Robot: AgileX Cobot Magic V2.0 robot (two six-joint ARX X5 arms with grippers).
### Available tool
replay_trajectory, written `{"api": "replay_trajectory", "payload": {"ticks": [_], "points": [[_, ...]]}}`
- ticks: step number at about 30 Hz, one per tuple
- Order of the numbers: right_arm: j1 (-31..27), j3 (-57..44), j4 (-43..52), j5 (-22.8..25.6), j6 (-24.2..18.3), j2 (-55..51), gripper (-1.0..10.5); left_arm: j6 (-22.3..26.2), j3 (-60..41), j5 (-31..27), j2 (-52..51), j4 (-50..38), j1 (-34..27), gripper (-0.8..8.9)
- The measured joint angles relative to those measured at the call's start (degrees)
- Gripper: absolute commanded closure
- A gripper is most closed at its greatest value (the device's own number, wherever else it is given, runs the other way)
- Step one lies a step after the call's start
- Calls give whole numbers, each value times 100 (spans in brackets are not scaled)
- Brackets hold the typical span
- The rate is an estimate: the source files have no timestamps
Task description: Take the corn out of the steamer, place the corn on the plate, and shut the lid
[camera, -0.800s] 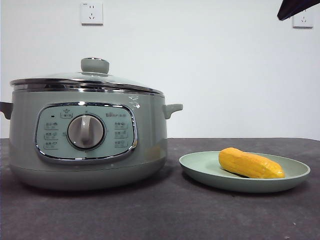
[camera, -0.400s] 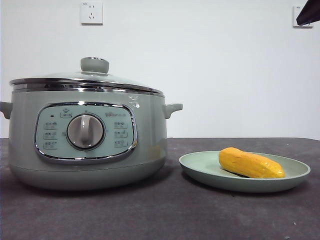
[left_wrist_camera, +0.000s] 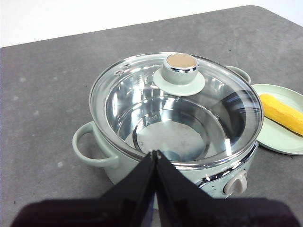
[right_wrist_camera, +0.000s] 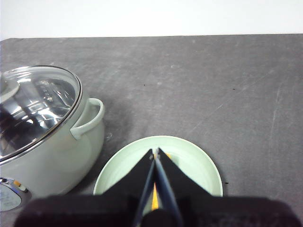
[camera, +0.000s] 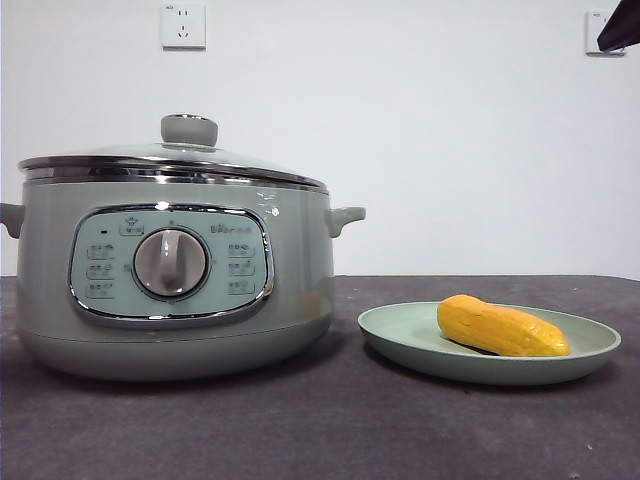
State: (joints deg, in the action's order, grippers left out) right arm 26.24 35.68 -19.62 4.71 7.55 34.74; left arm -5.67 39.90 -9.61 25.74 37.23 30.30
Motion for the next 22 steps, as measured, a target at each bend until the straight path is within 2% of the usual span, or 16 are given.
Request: {"api": "replay_trajectory", "payload": {"ticks": [5,10,15,22], "points": [[0,0,-15,0,2,2,945,170,-9,-225,-376,24,-79,817],[0,0,-55,0,2,2,945,227,-164,-116,-1325,-184,-826,817],[0,0,-55,-2,2,2,945,271,-1209,-15,-1897,-1029,-1805,817],[0,0,-55,0,2,4,945,273,-2820,739,-2321,-1967,-2575,817]]}}
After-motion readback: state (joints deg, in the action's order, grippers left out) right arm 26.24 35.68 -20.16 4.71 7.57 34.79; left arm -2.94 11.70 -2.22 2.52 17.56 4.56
